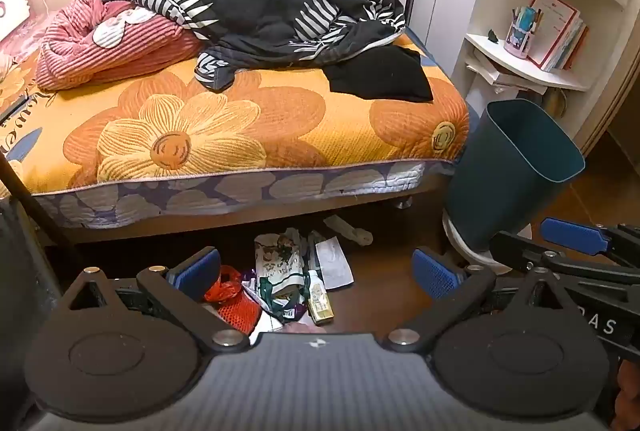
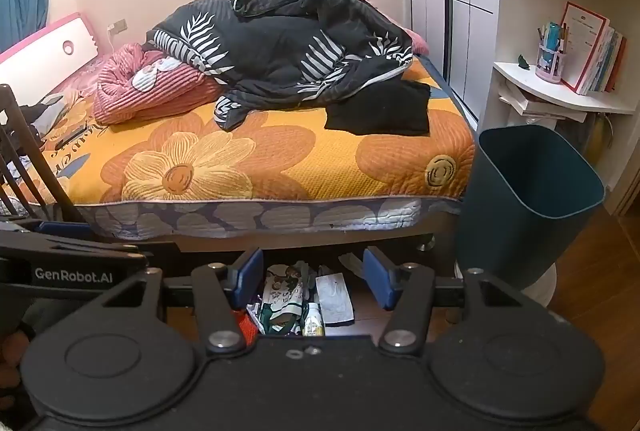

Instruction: Collect trash

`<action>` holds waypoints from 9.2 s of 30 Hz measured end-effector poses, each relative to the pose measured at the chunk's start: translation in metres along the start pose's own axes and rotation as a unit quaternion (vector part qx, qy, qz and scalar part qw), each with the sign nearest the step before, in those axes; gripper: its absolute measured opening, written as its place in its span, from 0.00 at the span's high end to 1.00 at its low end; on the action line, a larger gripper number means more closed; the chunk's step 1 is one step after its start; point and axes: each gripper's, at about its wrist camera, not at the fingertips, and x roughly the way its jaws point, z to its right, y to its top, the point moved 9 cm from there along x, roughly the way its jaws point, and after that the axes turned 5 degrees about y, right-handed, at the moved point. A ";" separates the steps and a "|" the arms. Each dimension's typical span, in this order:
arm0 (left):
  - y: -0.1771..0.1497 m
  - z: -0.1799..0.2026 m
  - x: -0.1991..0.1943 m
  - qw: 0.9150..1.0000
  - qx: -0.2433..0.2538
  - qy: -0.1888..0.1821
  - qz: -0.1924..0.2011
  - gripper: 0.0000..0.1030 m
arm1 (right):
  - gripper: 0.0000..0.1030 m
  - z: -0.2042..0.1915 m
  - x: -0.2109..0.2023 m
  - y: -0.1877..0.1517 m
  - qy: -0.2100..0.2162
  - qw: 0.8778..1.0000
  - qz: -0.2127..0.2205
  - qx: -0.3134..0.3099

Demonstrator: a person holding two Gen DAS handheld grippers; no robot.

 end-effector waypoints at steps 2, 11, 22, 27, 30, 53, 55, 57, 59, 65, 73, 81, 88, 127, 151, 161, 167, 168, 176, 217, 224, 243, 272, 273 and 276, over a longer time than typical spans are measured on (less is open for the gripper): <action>0.001 0.000 -0.001 1.000 0.000 0.001 0.004 0.00 | 0.46 0.001 0.000 0.000 -0.002 1.000 0.001 0.002; -0.004 -0.005 0.003 1.000 -0.004 -0.005 0.000 0.00 | 0.46 0.006 -0.009 0.006 -0.009 1.000 0.000 0.012; -0.002 -0.006 0.005 1.000 -0.011 -0.004 -0.004 0.00 | 0.46 0.006 -0.003 -0.001 -0.008 1.000 0.004 0.012; -0.002 -0.007 0.005 1.000 -0.010 -0.005 -0.003 0.00 | 0.46 0.007 -0.004 -0.001 -0.007 1.000 0.003 0.011; -0.001 -0.006 0.004 1.000 -0.011 -0.005 -0.004 0.00 | 0.46 0.005 -0.003 -0.001 -0.008 1.000 0.003 0.011; 0.003 -0.005 0.002 1.000 -0.018 -0.007 0.002 0.00 | 0.46 0.001 -0.006 0.001 -0.012 1.000 0.008 0.004; 0.003 -0.005 0.002 1.000 -0.018 -0.009 0.002 0.00 | 0.46 0.001 -0.007 0.002 -0.013 1.000 0.010 0.005; 0.005 -0.005 0.000 1.000 -0.019 -0.011 0.004 0.00 | 0.46 0.000 -0.009 0.003 -0.013 1.000 0.011 0.002; 0.005 -0.006 -0.002 1.000 -0.023 -0.011 0.007 0.00 | 0.46 -0.001 -0.010 0.004 -0.012 1.000 0.011 0.001; 0.006 -0.009 -0.006 0.999 -0.030 -0.011 0.011 0.00 | 0.46 -0.003 -0.010 0.005 -0.013 1.000 0.013 -0.003; 0.008 -0.008 -0.006 0.999 -0.027 -0.013 0.011 0.00 | 0.46 0.001 -0.011 0.007 -0.014 1.000 0.013 -0.002; 0.009 -0.005 -0.002 1.000 -0.020 -0.012 0.006 0.00 | 0.46 0.006 -0.010 0.006 -0.013 1.000 0.011 0.003; 0.007 -0.003 0.004 1.000 -0.017 -0.012 -0.001 0.00 | 0.46 0.010 -0.006 0.005 -0.014 1.000 0.005 0.005; -0.063 -0.052 0.307 0.953 -0.130 0.050 -0.268 0.00 | 0.46 0.096 0.321 -0.036 0.028 0.982 -0.186 -0.028; -0.259 -0.006 0.477 0.826 -0.187 0.055 -0.529 0.00 | 0.46 0.092 0.535 -0.182 0.018 0.940 -0.341 0.007; -0.287 -0.003 0.495 0.812 -0.194 0.048 -0.549 0.03 | 0.50 0.100 0.557 -0.199 -0.010 0.938 -0.346 0.011; -0.294 0.005 0.502 0.809 -0.195 0.027 -0.554 0.24 | 0.72 0.102 0.555 -0.200 -0.008 0.938 -0.347 0.019; -0.294 0.006 0.503 0.808 -0.194 0.026 -0.556 0.29 | 0.81 0.104 0.555 -0.200 -0.009 0.937 -0.349 0.020; -0.294 0.010 0.502 0.805 -0.193 0.014 -0.561 0.64 | 0.97 0.112 0.541 -0.196 -0.004 0.934 -0.356 0.033; -0.214 -0.016 0.436 0.860 -0.171 0.041 -0.479 0.23 | 0.97 0.098 0.348 -0.043 0.031 0.970 -0.220 0.101; -0.249 -0.006 0.486 0.847 -0.127 0.047 -0.515 0.23 | 0.97 0.103 0.363 -0.051 0.036 0.959 -0.244 0.140; -0.267 -0.016 0.481 0.847 -0.094 0.047 -0.521 0.90 | 0.97 0.104 0.365 -0.044 0.029 0.958 -0.234 0.164; -0.248 -0.009 0.462 0.868 -0.019 0.053 -0.494 0.23 | 0.97 0.097 0.358 -0.034 0.055 0.954 -0.223 0.193; -0.251 -0.007 0.468 0.867 -0.023 0.051 -0.495 0.23 | 0.97 0.096 0.360 -0.033 0.057 0.953 -0.225 0.195; -0.259 -0.002 0.485 0.865 -0.034 0.040 -0.500 0.23 | 0.97 0.098 0.363 -0.034 0.060 0.948 -0.233 0.209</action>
